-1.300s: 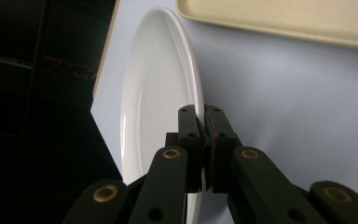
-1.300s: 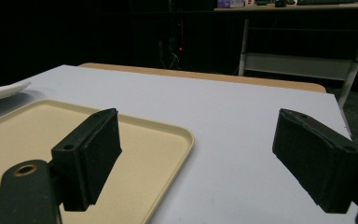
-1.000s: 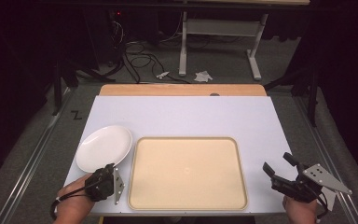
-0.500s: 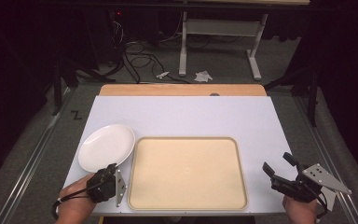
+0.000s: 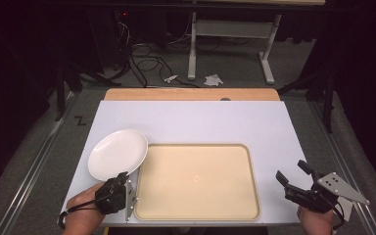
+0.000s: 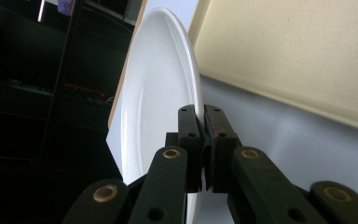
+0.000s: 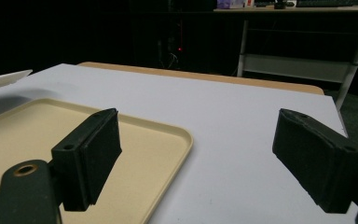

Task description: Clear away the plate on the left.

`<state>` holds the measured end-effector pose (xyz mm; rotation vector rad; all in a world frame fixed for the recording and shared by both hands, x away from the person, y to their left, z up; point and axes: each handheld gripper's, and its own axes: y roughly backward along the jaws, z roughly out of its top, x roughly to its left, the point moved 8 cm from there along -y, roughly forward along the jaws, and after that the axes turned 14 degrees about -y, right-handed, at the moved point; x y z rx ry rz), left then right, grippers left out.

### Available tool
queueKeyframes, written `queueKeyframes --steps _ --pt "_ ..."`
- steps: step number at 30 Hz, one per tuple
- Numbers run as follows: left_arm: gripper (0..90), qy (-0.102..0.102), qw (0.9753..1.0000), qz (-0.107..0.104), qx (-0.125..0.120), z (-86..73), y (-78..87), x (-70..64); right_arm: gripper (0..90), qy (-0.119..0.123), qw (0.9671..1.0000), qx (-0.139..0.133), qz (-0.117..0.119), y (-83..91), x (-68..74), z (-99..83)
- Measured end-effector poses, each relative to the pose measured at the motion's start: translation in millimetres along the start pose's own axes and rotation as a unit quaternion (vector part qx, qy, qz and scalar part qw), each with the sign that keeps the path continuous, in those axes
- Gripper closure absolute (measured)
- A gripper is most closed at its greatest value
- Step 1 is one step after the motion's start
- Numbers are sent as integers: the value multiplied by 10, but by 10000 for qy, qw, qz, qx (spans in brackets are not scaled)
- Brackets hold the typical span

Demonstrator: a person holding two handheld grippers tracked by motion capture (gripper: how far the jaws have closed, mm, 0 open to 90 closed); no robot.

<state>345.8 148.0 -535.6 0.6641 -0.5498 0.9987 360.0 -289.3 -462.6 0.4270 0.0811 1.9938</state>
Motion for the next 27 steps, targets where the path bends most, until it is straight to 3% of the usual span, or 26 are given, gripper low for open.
queueKeyframes --steps 27 --pt "871 -300 9978 -326 -492 456 -21 -341 161 10 10000 40 8 -25 -2 -11"
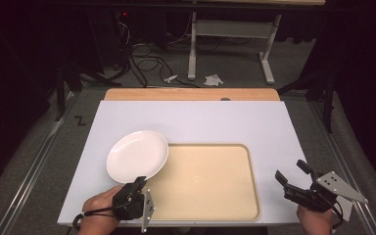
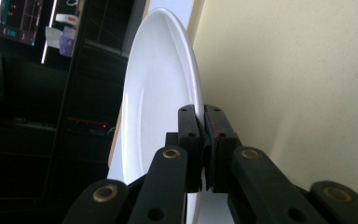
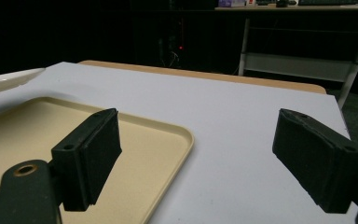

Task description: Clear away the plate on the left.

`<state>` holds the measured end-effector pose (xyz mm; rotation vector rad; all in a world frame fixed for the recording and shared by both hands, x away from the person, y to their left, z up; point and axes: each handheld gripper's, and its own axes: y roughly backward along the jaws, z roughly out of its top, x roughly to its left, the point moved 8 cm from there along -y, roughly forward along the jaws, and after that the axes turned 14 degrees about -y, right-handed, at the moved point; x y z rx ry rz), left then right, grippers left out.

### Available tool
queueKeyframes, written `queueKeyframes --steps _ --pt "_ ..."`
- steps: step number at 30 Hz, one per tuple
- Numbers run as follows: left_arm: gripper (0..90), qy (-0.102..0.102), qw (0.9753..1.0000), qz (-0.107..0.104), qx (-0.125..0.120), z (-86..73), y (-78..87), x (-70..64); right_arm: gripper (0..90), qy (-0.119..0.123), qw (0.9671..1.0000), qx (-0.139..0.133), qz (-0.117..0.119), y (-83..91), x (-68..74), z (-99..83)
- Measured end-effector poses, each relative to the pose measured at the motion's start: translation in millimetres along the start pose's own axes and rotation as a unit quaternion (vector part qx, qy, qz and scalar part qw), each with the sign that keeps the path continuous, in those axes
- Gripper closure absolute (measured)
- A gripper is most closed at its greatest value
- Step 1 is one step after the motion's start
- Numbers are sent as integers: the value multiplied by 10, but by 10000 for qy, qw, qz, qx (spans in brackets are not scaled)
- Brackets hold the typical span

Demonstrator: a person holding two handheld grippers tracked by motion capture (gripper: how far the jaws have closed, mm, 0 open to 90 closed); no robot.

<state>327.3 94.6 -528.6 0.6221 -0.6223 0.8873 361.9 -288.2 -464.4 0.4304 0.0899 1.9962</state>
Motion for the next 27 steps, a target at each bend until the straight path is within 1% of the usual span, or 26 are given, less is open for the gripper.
queueKeyframes --steps 2,5,7,8,10,18,19,20,23,27 --pt "871 -49 10000 -49 -3 24 -7 -27 162 20 10000 -3 8 -2 -2 0" --pt "871 -56 9999 -104 -54 65 -25 -72 161 1 10000 0 8 -3 -5 -3" --pt "870 -110 9998 -136 -58 85 -29 -93 161 -14 10000 2 -1 -6 -6 -5" --pt "870 -89 9998 -144 -98 105 -35 -109 161 -13 10000 3 -1 -7 -7 -5" --pt "871 -149 9996 -181 -125 138 -39 -137 161 -5 10000 7 0 -8 -9 -7" --pt "870 -253 9990 -303 -225 250 -75 -239 162 1 10000 17 7 -11 -14 -12" --pt "871 -196 9989 -321 -283 272 -87 -260 161 -1 10000 17 7 -11 -14 -12" --pt "871 -251 9988 -341 -257 283 -92 -272 161 -3 10000 17 7 -11 -14 -12" --pt "871 -285 9984 -390 -299 324 -110 -316 161 -4 10000 23 4 -12 -13 -14" --pt "871 -276 9978 -473 -380 390 -142 -384 162 -5 10000 27 2 -15 -11 -16"
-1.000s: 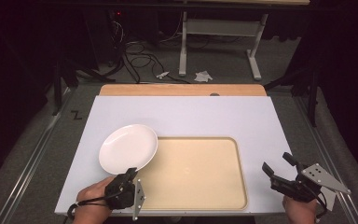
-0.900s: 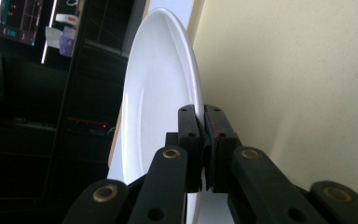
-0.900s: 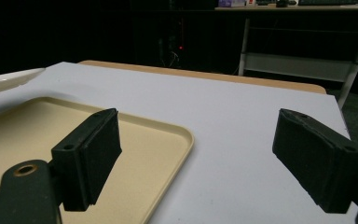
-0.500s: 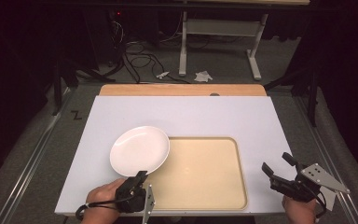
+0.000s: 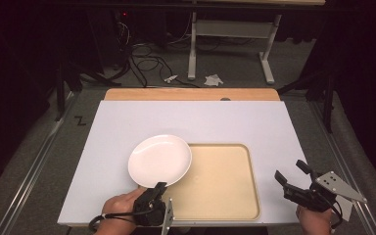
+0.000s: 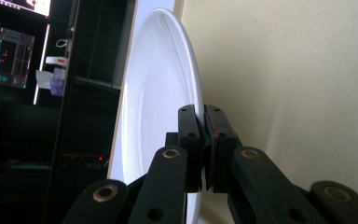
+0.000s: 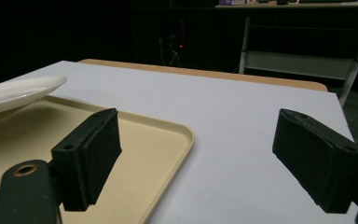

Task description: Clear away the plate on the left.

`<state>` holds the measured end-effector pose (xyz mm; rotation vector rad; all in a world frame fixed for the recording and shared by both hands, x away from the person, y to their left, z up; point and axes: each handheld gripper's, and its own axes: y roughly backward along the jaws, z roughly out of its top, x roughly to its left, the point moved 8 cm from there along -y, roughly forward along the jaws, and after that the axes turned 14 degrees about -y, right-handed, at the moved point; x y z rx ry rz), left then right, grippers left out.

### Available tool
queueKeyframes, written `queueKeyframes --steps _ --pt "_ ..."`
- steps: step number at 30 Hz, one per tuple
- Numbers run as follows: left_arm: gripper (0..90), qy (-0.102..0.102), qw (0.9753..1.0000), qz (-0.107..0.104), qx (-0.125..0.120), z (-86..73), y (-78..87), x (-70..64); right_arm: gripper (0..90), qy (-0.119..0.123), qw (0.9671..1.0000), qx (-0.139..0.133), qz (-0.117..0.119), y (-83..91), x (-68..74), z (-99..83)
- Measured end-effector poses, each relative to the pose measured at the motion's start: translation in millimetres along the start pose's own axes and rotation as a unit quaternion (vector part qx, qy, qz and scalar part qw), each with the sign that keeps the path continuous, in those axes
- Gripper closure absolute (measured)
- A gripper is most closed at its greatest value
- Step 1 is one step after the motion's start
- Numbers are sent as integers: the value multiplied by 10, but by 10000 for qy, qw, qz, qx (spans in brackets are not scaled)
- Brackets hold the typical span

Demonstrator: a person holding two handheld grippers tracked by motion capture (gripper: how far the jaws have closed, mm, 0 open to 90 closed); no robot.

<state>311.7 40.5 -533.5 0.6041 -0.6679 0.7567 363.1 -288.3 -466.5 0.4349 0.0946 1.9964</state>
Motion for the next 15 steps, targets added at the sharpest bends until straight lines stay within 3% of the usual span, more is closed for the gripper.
queueKeyframes --steps 15 --pt "871 -147 9992 -296 -244 219 -145 -224 161 5 10000 -8 8 3 -6 2"
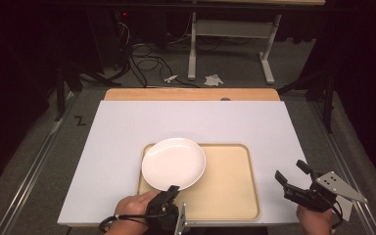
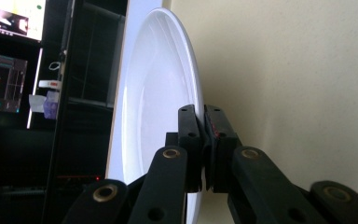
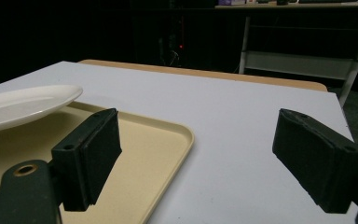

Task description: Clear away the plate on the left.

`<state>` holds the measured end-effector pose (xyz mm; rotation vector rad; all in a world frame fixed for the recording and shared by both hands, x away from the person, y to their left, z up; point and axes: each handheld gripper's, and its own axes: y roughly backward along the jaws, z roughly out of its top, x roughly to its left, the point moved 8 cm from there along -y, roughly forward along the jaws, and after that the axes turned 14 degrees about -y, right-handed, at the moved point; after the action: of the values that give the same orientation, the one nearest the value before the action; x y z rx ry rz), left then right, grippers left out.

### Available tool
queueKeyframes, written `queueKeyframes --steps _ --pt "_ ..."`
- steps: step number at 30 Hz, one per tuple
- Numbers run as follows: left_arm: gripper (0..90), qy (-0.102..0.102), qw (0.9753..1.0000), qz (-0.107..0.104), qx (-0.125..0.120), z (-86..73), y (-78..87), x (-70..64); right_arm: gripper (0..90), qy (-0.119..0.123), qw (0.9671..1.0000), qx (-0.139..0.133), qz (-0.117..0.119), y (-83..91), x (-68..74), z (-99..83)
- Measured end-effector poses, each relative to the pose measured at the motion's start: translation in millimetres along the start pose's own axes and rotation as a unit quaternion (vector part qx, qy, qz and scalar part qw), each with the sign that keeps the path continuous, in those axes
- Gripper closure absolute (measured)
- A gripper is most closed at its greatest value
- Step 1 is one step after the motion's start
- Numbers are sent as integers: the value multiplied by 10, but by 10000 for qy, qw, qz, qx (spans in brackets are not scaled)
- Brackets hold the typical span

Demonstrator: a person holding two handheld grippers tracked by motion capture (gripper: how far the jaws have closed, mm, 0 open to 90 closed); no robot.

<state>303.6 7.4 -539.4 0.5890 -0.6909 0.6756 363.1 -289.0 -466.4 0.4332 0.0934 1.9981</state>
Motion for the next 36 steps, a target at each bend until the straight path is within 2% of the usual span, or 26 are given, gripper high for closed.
queueKeyframes --steps 3,8,9,18,27,36 --pt "871 -17 10000 -83 -28 27 -32 -45 161 -21 10000 8 -4 -3 -4 -3" --pt "871 -185 9994 -286 -51 71 -96 -165 161 -32 10000 5 -5 1 -6 -3" --pt "871 -148 9994 -295 -84 85 -109 -183 161 -47 10000 -3 -19 5 -4 -1" --pt "871 -257 9982 -507 -212 196 -199 -319 161 -38 10000 -38 -25 19 -5 7" --pt "871 -229 9974 -619 -281 236 -285 -390 161 -22 10000 17 -38 9 -10 -10" --pt "872 -250 9970 -678 -264 218 -325 -445 161 -33 10000 -63 -29 40 1 15"
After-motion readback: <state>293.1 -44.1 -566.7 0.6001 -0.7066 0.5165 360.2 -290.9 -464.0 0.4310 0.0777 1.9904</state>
